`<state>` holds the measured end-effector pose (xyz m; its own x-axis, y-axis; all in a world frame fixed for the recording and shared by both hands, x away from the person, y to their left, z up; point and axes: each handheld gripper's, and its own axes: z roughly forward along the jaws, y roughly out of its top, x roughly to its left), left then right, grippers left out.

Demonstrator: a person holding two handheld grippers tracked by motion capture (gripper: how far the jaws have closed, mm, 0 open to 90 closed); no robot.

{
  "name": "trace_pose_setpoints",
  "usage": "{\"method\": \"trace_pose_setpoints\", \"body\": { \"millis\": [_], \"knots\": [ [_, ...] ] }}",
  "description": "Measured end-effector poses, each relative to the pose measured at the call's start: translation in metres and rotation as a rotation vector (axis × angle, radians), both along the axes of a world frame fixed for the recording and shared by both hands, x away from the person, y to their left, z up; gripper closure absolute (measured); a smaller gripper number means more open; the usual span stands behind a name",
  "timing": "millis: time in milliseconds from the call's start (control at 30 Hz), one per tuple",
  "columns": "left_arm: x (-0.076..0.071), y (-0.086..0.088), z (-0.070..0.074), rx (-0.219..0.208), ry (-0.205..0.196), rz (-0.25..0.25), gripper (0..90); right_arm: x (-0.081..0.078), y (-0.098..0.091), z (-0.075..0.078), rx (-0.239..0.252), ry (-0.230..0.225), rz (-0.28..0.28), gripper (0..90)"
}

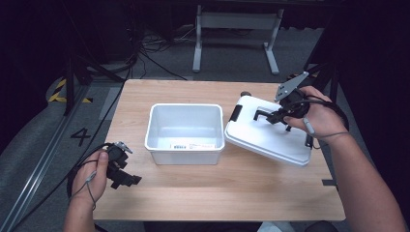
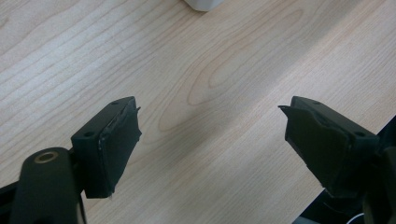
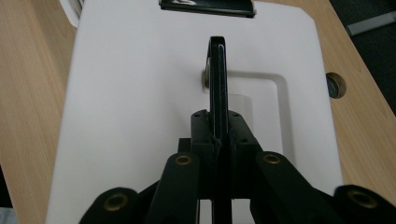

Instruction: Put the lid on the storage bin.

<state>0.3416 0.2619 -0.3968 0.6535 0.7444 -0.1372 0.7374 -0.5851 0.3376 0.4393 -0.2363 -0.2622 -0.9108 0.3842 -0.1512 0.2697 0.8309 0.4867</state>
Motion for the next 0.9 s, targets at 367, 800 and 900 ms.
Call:
{"method": "trace_pose_setpoints", "body": {
  "millis": [367,800,900],
  "knots": [
    [-0.007,0.002,0.004,-0.009,-0.044,0.034,17.1,0.005,0.032,0.014,0.007,-0.022,0.071,84.7],
    [-0.021,0.006,0.008,-0.012,-0.062,0.044,17.1,0.014,0.076,0.021,0.004,-0.036,0.151,84.7],
    [-0.024,0.009,0.008,-0.012,-0.069,0.055,17.1,0.016,0.087,0.022,0.009,-0.047,0.164,84.7]
  ]
}}
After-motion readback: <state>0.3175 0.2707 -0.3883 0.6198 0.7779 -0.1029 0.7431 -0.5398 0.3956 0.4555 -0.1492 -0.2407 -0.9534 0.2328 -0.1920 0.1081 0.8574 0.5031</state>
